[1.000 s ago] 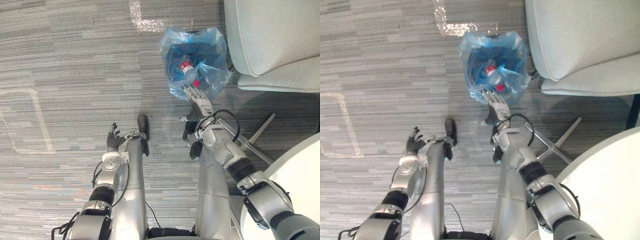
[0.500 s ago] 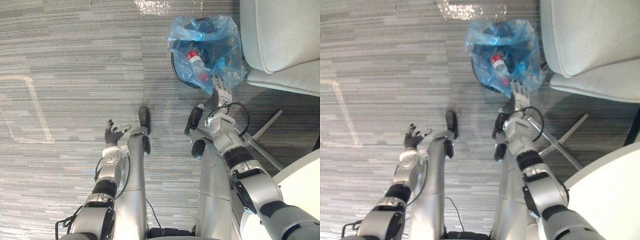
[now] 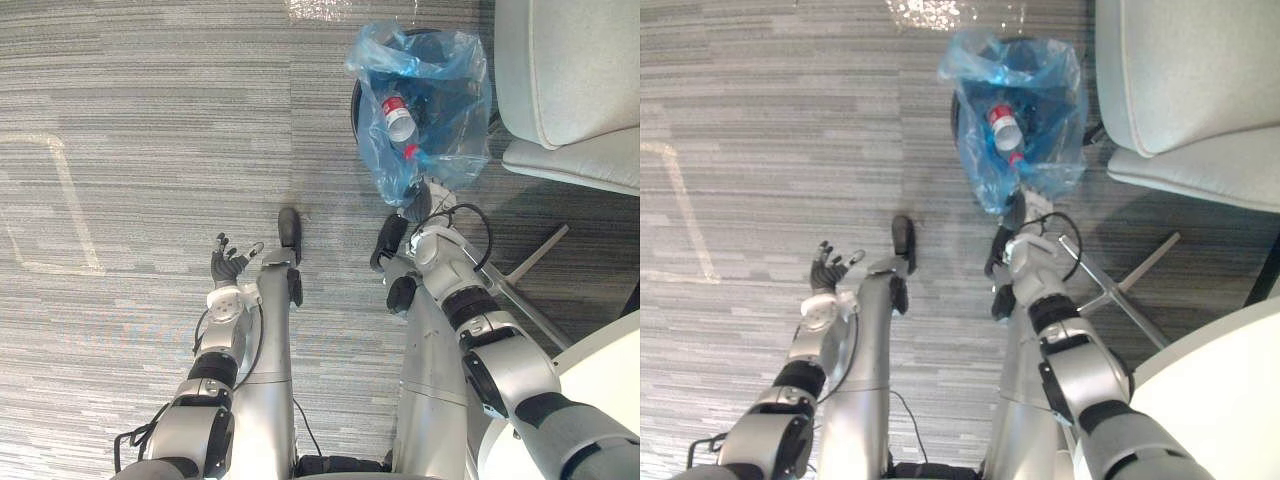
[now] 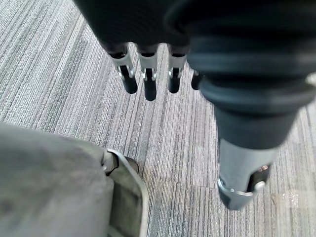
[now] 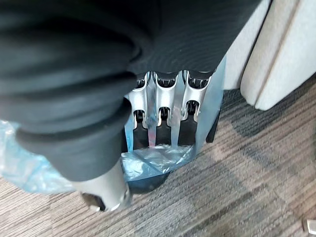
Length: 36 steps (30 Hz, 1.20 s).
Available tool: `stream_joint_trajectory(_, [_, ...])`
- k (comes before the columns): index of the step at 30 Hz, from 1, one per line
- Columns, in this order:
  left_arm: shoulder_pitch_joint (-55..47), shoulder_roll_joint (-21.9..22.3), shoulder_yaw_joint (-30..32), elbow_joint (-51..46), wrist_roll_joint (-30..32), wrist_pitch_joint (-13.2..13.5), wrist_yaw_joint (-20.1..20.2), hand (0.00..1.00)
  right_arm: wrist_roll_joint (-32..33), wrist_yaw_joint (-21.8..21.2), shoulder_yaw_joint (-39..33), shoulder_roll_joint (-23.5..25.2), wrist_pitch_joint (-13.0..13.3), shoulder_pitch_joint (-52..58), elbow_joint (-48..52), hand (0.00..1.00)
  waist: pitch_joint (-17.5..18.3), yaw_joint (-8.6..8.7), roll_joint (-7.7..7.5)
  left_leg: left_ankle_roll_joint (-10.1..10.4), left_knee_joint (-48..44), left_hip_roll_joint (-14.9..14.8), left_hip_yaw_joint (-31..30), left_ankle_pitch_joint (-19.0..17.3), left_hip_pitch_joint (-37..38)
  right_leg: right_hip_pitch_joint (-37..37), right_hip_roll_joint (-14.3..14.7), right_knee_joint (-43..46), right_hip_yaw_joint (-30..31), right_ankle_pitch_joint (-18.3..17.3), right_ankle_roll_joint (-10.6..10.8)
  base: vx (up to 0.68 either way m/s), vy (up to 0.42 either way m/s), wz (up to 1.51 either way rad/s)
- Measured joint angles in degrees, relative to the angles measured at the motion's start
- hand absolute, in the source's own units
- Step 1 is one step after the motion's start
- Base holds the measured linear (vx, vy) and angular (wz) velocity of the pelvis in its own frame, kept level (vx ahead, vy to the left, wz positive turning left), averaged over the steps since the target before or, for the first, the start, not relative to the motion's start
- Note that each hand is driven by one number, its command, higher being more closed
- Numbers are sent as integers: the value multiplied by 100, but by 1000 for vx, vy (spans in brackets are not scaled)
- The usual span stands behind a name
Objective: Gather rubbish on tea table into small bin, then transfer packed bag to large trash can.
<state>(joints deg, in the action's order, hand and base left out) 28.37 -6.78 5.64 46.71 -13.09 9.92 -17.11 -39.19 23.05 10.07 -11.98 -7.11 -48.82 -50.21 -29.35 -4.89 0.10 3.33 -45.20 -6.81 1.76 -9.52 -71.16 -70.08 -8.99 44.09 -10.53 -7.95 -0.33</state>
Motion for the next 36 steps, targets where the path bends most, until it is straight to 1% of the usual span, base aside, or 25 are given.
stream_joint_trajectory(1, [5,0,7,-3,0,-35,0,0,104,3,3,23,7,1,44,100,0,0,0,1,-8,-4,0,1,6,6,2,6,0,0,0,0,0,0])
stream_joint_trajectory(6, [5,-2,24,-11,10,-85,0,0,165,19,62,49,60,182,653,100,1,-7,2,5,-106,-40,-3,2,33,49,26,55,3,2,-3,-7,1,-3])
stream_joint_trajectory(8, [3,24,63,-6,13,-171,16,0,169,31,148,44,78,328,905,100,1,-2,2,5,-114,-50,-10,3,168,195,38,50,-1,3,-4,0,0,0])
stream_joint_trajectory(11, [-33,138,185,-25,21,-212,93,0,213,38,225,85,107,642,1419,100,2,-4,2,-5,-107,-72,-5,-10,427,464,58,-6,0,12,-18,-36,-5,-2])
stream_joint_trajectory(12, [-60,181,170,-81,65,-253,112,0,237,40,282,93,123,773,1636,100,2,-11,2,-53,-85,-91,8,-41,553,600,75,-66,2,26,-37,-54,-4,-8])
stream_joint_trajectory(13, [-105,224,150,-121,69,-303,122,0,326,41,360,94,136,878,1806,100,4,-8,1,-53,-70,-118,26,-60,672,721,96,-122,6,39,-32,-70,-4,-13])
stream_joint_trajectory(15, [-254,335,18,-165,179,-323,149,0,349,43,366,194,196,1186,2171,100,28,7,-17,-61,115,-158,159,-60,1029,1051,112,-328,31,94,25,-64,-4,-8])
stream_joint_trajectory(16, [-279,346,-11,-163,182,-330,151,0,366,43,368,205,199,1242,2232,100,28,7,-18,-59,153,-165,180,-58,1095,1119,112,-362,30,102,24,-37,-6,3])
stream_joint_trajectory(19, [-582,557,-72,-160,211,-423,232,0,441,37,371,325,230,1794,2529,100,112,17,-39,-73,489,-177,290,7,1652,1657,122,-701,19,170,43,-2,-6,2])
stream_joint_trajectory(21, [-746,585,-161,-161,289,-434,263,0,564,8,370,426,232,2023,2706,100,140,16,-63,-77,652,-178,340,38,1947,1940,125,-862,8,229,1,57,12,-4])
stream_joint_trajectory(22, [-850,580,-242,-161,317,-443,267,0,578,-8,371,456,258,2159,2846,100,155,20,-74,-41,761,-177,368,61,2171,2169,129,-972,-10,263,3,77,17,-3])
stream_joint_trajectory(23, [-877,582,-255,-160,336,-445,268,0,593,-20,370,464,261,2205,2904,100,156,22,-74,-32,792,-175,375,66,2249,2240,130,-1006,-15,267,4,82,16,0])
stream_joint_trajectory(25, [-1005,585,-293,-145,414,-466,270,0,662,-78,379,520,320,2489,3132,100,214,26,-96,-26,927,-166,390,70,2651,2666,138,-1168,-39,273,6,70,11,3])
stream_joint_trajectory(28, [-1116,579,-396,-144,446,-484,270,0,671,-131,465,536,375,2762,3428,100,274,28,-136,-25,1091,-154,418,70,3011,3028,147,-1342,-47,274,13,60,1,1])
stream_joint_trajectory(29, [-1187,536,-488,-143,508,-525,274,0,679,-200,496,544,424,2912,3617,100,309,28,-158,-23,1194,-153,427,67,3223,3244,164,-1454,-52,277,25,60,-14,-2])
stream_joint_trajectory(30, [-1329,519,-518,-141,582,-534,274,0,772,-237,593,570,461,3100,3767,100,430,32,-222,-16,1334,-153,465,71,3463,3465,180,-1592,-51,290,43,62,-19,-3])
stream_joint_trajectory(31, [-1386,521,-536,-136,601,-536,275,0,786,-254,615,580,469,3176,3821,100,488,31,-237,-14,1377,-156,481,73,3530,3525,185,-1639,-51,293,47,83,-23,-7])
stream_joint_trajectory(32, [-1565,517,-662,-100,638,-538,276,0,791,-287,648,650,566,3402,3861,100,688,36,-285,1,1550,-151,539,83,3744,3714,198,-1783,-42,305,65,100,-23,-8])
stream_joint_trajectory(33, [-1724,523,-811,-90,658,-543,293,0,797,-344,651,720,606,3624,3932,100,893,47,-323,19,1735,-134,557,96,3942,3877,209,-1958,-28,325,84,106,-20,-6])
stream_joint_trajectory(34, [-1771,527,-865,-90,675,-544,296,0,797,-364,654,722,608,3706,3982,100,966,56,-319,26,1788,-131,555,101,3986,3926,214,-2014,-34,331,89,120,-16,-1])
stream_joint_trajectory(36, [-1917,431,-1201,78,745,-546,378,0,834,-471,718,726,740,4000,4072,100,1251,142,-349,59,2241,-88,568,205,4413,4355,273,-2493,-40,431,133,136,-16,1])
